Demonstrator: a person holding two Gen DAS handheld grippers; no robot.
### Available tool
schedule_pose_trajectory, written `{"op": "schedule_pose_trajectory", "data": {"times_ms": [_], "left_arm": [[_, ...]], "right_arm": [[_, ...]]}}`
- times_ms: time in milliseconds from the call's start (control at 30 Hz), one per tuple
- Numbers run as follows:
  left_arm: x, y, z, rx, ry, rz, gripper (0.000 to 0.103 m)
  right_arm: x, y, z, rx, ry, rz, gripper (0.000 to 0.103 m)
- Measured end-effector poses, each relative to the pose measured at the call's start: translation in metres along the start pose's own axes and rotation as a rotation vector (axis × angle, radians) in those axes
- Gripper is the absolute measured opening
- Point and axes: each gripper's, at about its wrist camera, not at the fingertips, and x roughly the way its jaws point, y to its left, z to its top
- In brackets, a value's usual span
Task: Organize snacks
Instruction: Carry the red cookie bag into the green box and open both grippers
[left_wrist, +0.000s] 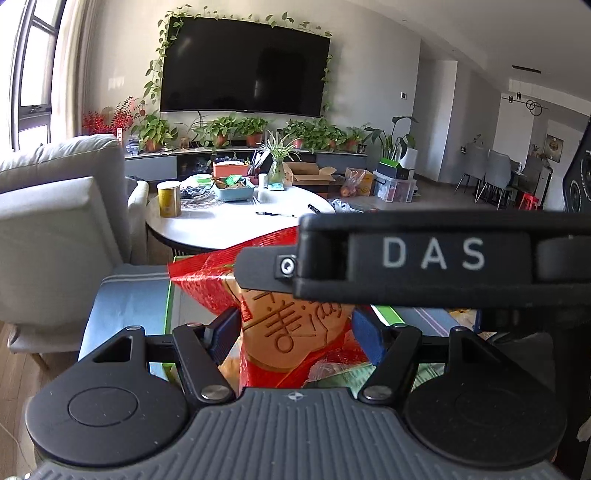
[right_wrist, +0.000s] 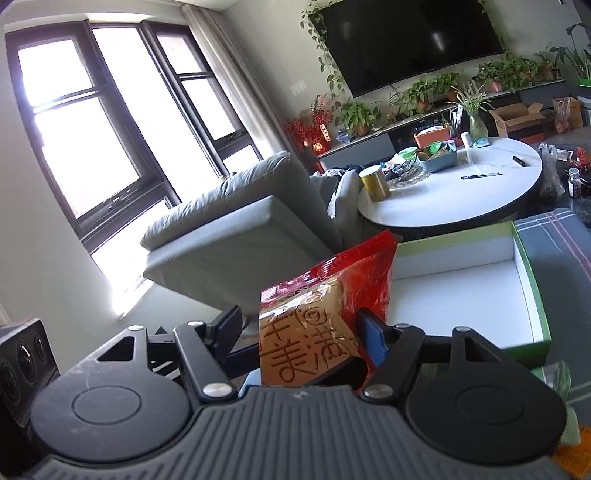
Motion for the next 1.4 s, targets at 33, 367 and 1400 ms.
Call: {"op": "schedule_pose_trajectory", "data": {"times_ms": [33,367,1400], "left_arm": [[0.005,0.001,0.002,0.004,0.001,0.003,0.063],[0.06,0.019,0.016,-0.016,0.051,-0.019,0.063],[0.135,0.073,-0.007,0.013,0.171,0.057,0.065]], "right_arm": [[0.003,-0.004,0.002,0.01,-0.003,0.001,0.079],[0.039,-0.039,0.02,0.101,-0.001,0.009,0.079],[0.136,-0.083,0.001,0.33,0.268,0.01,0.079]]}}
